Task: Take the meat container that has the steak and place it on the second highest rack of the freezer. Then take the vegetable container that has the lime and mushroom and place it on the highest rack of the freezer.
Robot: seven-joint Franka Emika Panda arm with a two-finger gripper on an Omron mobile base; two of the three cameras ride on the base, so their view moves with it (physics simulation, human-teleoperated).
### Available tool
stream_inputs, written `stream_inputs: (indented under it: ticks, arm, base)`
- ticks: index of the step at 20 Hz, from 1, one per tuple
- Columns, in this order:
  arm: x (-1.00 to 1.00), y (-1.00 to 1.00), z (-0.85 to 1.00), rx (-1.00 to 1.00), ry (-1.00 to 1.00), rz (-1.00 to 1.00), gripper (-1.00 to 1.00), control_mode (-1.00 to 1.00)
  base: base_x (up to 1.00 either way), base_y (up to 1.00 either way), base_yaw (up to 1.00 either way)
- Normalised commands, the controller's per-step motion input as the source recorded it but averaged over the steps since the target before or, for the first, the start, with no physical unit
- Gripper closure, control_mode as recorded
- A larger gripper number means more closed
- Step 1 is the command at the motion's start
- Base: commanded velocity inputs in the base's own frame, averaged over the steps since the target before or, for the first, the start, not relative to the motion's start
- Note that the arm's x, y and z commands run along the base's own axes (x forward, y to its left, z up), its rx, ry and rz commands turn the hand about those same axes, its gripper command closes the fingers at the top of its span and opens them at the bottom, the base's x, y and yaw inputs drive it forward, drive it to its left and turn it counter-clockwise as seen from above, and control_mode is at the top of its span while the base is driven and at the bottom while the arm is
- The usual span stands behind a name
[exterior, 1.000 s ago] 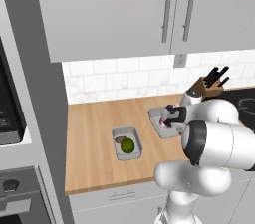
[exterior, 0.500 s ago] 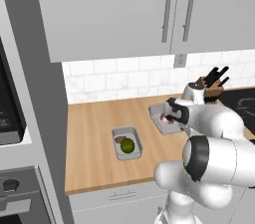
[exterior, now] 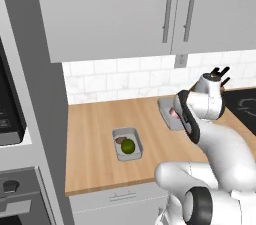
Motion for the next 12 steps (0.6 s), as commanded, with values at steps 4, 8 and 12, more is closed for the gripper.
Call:
stream_inputs:
  ticks: [4,8,12]
  arm:
    - [-0.57,0.12,0.75,0.02,-0.09,-0.07,1.00,-1.00]
    - [-0.52,0.47,0.81,0.00,-0.02,-0.03,1.00,-1.00]
    - [-0.47,0.37,0.71,0.00,0.00,0.00,1.00,-1.00]
  base:
    - [0.00,0.00,0.00]
    - [0.00,0.00,0.00]
    - [0.00,0.00,0.00]
